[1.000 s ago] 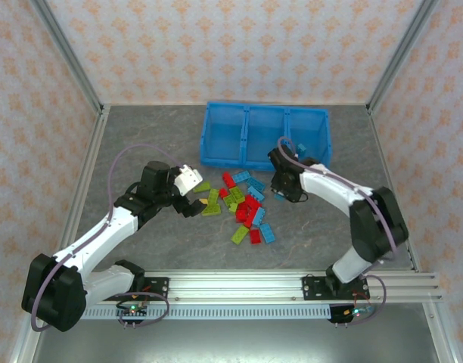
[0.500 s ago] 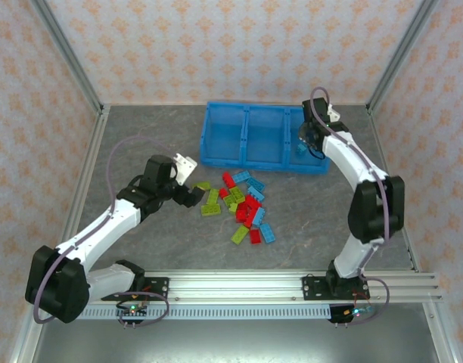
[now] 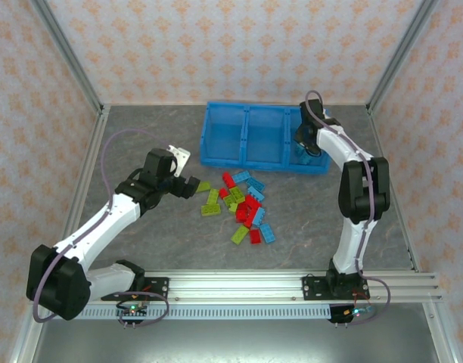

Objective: Sort the legos into containers by color

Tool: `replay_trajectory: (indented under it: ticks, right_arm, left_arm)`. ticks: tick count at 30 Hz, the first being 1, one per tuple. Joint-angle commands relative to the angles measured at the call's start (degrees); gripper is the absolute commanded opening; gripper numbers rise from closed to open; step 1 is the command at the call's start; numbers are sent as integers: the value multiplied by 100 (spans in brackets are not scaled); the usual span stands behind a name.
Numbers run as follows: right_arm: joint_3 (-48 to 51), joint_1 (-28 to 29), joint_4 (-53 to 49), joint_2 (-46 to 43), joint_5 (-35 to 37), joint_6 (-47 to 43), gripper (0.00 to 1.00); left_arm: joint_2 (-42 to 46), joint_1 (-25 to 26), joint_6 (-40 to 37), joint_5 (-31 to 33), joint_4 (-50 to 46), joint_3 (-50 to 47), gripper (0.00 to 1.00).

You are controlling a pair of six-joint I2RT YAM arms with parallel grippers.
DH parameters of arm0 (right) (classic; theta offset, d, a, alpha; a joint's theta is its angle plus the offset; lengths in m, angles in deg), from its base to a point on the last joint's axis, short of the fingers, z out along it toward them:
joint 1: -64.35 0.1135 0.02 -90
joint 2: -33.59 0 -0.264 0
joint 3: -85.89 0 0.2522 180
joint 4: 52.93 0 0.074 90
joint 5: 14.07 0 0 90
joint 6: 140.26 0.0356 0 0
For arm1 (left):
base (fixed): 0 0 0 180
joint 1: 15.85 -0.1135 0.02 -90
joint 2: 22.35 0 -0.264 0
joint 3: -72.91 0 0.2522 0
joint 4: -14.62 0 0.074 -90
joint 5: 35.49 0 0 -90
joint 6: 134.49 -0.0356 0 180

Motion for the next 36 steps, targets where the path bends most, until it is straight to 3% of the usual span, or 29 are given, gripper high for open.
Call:
replay_trajectory:
  ticks: [1,5,8,13,18,29,36]
  right_arm:
    - [-57,-35,-242,-820,4,99,48]
    - [396,138,-48,-1846,-650,71,49]
    - [365,612,-285,-2355,-1173,-546,55]
    - [17,1512,-1279,-2421,-1700,-1070,63]
    - [0,1792,-1776,-2269,-1781,-848,67]
    - [310,1977,-1585,-2241,-1805,-766,77]
    - [252,2023,-1643,-2130,-1814,-711,79]
  left_arm:
    - [-114,-20,317,304,-253,254,95]
    - [-745,-48,1269,488,-1284,967,90]
    - [-1247,-48,2201,298,-1854,1366,89]
    - [-1821,-40,3611,78,-1849,1589,82]
    - [-2207,79,4784,-180,-1308,1594,86]
    - [-3456,293,4691,-45,-1296,2188,90]
    - [-3923,421,4734,-111,-1187,2255,90]
